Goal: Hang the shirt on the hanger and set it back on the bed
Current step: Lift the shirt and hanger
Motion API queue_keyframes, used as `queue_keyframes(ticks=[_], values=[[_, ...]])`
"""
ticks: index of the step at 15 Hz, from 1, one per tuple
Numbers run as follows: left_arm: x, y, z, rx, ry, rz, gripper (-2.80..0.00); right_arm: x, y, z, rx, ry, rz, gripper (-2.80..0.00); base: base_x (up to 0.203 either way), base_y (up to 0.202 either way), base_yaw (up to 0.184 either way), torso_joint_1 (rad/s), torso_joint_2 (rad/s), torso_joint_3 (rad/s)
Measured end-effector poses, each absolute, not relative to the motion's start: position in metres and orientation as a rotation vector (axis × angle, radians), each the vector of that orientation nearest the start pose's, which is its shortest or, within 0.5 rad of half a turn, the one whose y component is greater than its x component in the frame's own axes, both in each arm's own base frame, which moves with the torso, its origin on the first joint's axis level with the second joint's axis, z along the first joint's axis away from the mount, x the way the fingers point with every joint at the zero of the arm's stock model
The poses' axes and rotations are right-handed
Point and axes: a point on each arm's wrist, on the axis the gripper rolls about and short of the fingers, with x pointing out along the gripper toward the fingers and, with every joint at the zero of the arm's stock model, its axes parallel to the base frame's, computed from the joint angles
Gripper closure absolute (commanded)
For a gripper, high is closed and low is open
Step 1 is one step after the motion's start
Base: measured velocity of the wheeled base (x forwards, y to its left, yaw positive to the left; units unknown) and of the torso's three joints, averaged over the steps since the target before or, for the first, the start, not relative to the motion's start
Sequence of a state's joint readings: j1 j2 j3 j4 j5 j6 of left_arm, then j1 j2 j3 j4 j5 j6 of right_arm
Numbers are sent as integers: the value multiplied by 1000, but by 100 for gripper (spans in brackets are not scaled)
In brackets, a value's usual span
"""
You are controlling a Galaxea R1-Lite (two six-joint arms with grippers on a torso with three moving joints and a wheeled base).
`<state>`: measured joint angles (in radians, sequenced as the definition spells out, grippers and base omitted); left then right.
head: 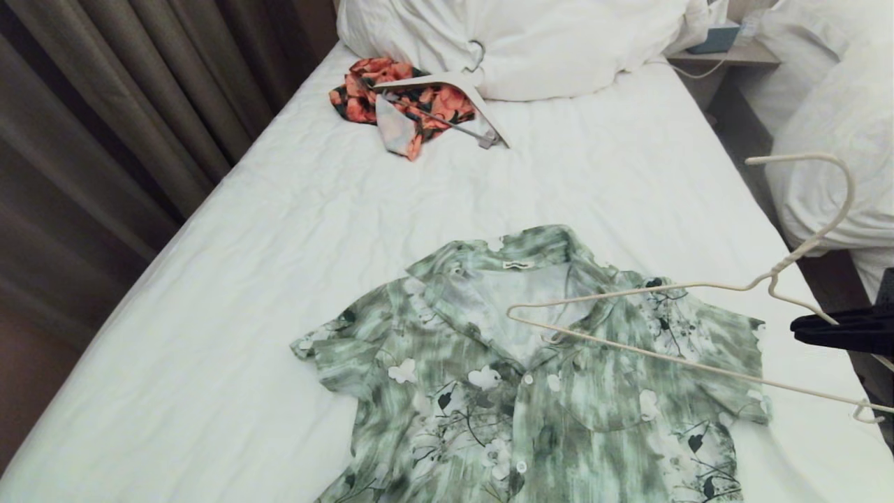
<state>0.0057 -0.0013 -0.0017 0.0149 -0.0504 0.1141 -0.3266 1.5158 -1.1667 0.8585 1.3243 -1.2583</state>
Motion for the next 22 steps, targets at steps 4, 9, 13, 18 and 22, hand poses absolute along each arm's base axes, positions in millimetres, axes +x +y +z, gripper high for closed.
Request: queue_keyframes(ticks=[4,9,13,18,22], values=[[-23,-1,74,121,9,-46,0,179,-44,237,-83,63,1168,0,0,0,0,0,0,0],[-26,-2,98,120,-27,-80,0,160,-51,246,-83,29,1098,0,0,0,0,0,0,0],[1,-6,131,62,108,-252,0,156,-55,249,-74,12,1073,0,0,0,0,0,0,0],[89,-18,153,-67,336,-526,0,165,-59,244,-57,21,1078,0,0,0,0,0,0,0],[178,-57,150,-150,436,-628,0,181,-66,239,-86,3,1083,0,0,0,0,0,0,0]])
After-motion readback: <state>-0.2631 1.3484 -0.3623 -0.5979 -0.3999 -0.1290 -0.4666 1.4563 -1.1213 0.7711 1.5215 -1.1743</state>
